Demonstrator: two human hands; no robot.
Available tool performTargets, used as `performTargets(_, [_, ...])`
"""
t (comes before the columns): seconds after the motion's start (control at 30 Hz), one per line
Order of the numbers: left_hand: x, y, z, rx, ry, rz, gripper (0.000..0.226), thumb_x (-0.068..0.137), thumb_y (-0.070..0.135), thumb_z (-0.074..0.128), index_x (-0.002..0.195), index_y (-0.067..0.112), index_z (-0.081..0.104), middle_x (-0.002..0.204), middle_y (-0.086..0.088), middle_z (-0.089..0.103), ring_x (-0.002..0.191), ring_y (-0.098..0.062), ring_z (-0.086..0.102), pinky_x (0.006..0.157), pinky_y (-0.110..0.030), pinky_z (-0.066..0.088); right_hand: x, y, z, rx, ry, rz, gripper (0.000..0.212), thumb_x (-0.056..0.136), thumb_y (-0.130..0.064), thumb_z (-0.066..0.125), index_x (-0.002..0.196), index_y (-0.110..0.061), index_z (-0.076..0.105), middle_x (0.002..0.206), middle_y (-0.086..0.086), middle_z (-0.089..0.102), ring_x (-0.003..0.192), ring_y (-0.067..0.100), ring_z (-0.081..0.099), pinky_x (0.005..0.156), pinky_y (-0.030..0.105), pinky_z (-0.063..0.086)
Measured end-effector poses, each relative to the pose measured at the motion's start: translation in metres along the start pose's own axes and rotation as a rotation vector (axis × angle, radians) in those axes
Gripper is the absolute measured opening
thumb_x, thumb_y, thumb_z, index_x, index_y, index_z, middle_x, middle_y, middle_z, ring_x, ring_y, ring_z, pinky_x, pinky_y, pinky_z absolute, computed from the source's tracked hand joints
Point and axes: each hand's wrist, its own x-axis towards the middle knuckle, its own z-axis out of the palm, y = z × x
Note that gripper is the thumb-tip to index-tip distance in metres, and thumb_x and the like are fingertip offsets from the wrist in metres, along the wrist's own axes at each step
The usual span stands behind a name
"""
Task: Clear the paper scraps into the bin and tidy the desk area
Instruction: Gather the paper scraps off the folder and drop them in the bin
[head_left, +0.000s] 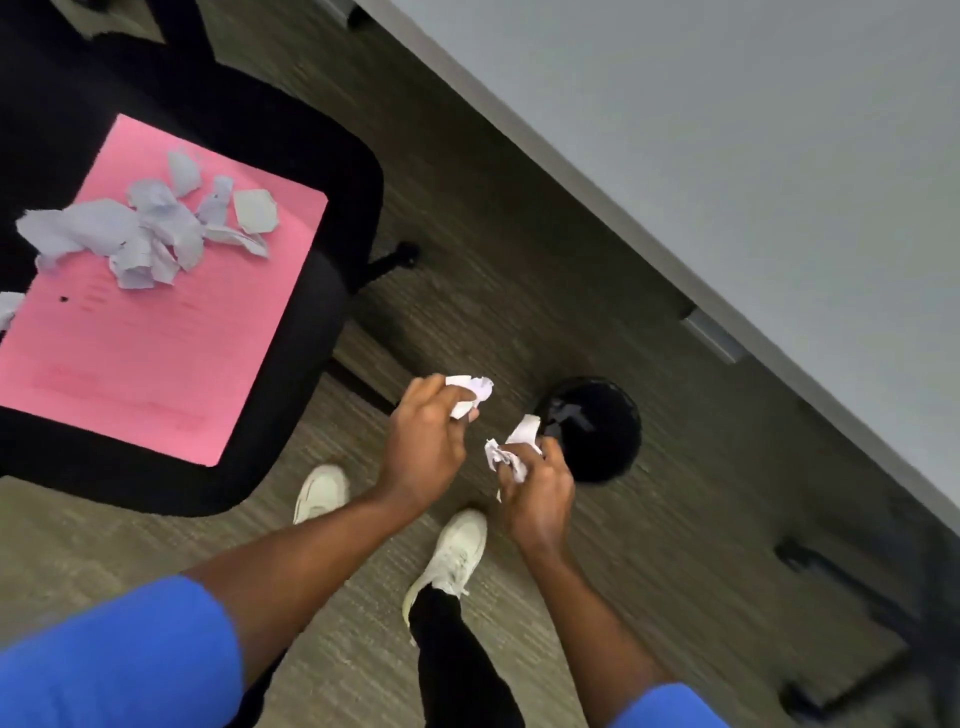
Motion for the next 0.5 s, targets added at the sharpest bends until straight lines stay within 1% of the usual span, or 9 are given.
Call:
performTargets(0.03, [-0.001, 0.005, 0.017, 0.001, -0.034, 0.005, 0.015, 0.095, 0.004, 0.073, 0.108, 0.007, 0.079, 0.104, -0.007, 0.072, 0.101, -0.029, 0.066, 0.088, -0.04, 0.056, 0.004, 0.016, -0.006, -0.026, 0.01, 0.046, 0.022, 0.084, -0.01, 0.082, 0.105, -0.018, 0.082, 0.1, 0.007, 0.069, 0.083, 0.024, 0.069, 0.074, 0.03, 0.05])
performTargets(0.1, [-0.001, 0.016, 0.05, 0.012, -0.105, 0.008, 0.015, 0.095, 0.005, 0.073, 0.108, 0.009, 0.08, 0.107, -0.007, 0.072, 0.103, -0.028, 0.065, 0.091, -0.041, 0.056, 0.014, 0.047, -0.018, -0.076, 0.04, 0.119, 0.016, 0.082, -0.009, 0.085, 0.098, -0.012, 0.084, 0.095, 0.017, 0.077, 0.08, 0.035, 0.073, 0.066, 0.027, 0.043])
performTargets(0.13, [0.0, 0.021, 0.066, 0.014, -0.15, -0.003, 0.016, 0.095, 0.005, 0.072, 0.109, 0.009, 0.08, 0.109, -0.008, 0.073, 0.106, -0.029, 0.065, 0.093, -0.042, 0.055, 0.02, 0.062, -0.024, -0.078, 0.068, 0.146, 0.016, 0.08, -0.007, 0.086, 0.095, -0.007, 0.083, 0.096, 0.02, 0.078, 0.079, 0.036, 0.075, 0.064, 0.026, 0.044])
performTargets(0.17, [0.0, 0.025, 0.082, 0.019, -0.202, -0.018, 0.019, 0.095, 0.005, 0.071, 0.111, 0.008, 0.08, 0.112, -0.01, 0.073, 0.11, -0.031, 0.066, 0.097, -0.042, 0.055, 0.026, 0.076, -0.029, -0.064, 0.096, 0.162, 0.015, 0.08, -0.006, 0.086, 0.096, -0.005, 0.083, 0.101, 0.021, 0.078, 0.081, 0.037, 0.076, 0.066, 0.028, 0.051])
performTargets(0.2, [0.001, 0.03, 0.098, 0.032, -0.253, -0.026, 0.024, 0.095, 0.004, 0.069, 0.116, 0.008, 0.079, 0.117, -0.012, 0.074, 0.115, -0.032, 0.066, 0.103, -0.041, 0.053, 0.034, 0.09, -0.034, -0.045, 0.101, 0.18, 0.015, 0.084, -0.008, 0.084, 0.099, -0.006, 0.083, 0.109, 0.021, 0.077, 0.087, 0.037, 0.077, 0.072, 0.031, 0.055])
performTargets(0.27, [0.005, 0.038, 0.128, 0.039, -0.342, -0.018, 0.036, 0.093, 0.003, 0.065, 0.125, 0.01, 0.077, 0.128, -0.012, 0.074, 0.125, -0.03, 0.066, 0.112, -0.036, 0.048, 0.049, 0.114, -0.042, -0.074, 0.1, 0.215, 0.017, 0.09, -0.019, 0.08, 0.103, -0.01, 0.084, 0.117, 0.02, 0.075, 0.095, 0.038, 0.075, 0.08, 0.036, 0.055])
performTargets(0.37, [0.016, 0.048, 0.172, 0.027, -0.405, -0.002, 0.031, 0.098, 0.009, 0.065, 0.126, 0.008, 0.077, 0.131, -0.013, 0.076, 0.126, -0.031, 0.069, 0.111, -0.037, 0.049, 0.068, 0.148, -0.046, -0.085, 0.177, 0.169, 0.013, 0.084, -0.012, 0.084, 0.095, -0.005, 0.083, 0.112, 0.027, 0.074, 0.089, 0.045, 0.074, 0.077, 0.041, 0.054])
performTargets(0.43, [0.024, 0.049, 0.2, 0.07, -0.452, -0.007, 0.031, 0.102, 0.019, 0.062, 0.129, 0.012, 0.076, 0.136, -0.011, 0.075, 0.127, -0.031, 0.069, 0.109, -0.038, 0.049, 0.078, 0.165, -0.046, -0.088, 0.217, 0.11, 0.009, 0.083, -0.006, 0.085, 0.091, -0.003, 0.082, 0.104, 0.028, 0.075, 0.086, 0.044, 0.073, 0.075, 0.039, 0.051])
performTargets(0.5, [0.031, 0.045, 0.226, 0.116, -0.483, -0.033, 0.033, 0.103, 0.023, 0.061, 0.133, 0.016, 0.074, 0.139, -0.01, 0.073, 0.128, -0.032, 0.069, 0.108, -0.04, 0.049, 0.09, 0.179, -0.042, -0.069, 0.245, 0.118, 0.01, 0.082, -0.008, 0.086, 0.089, -0.004, 0.082, 0.097, 0.024, 0.075, 0.085, 0.041, 0.073, 0.071, 0.036, 0.05])
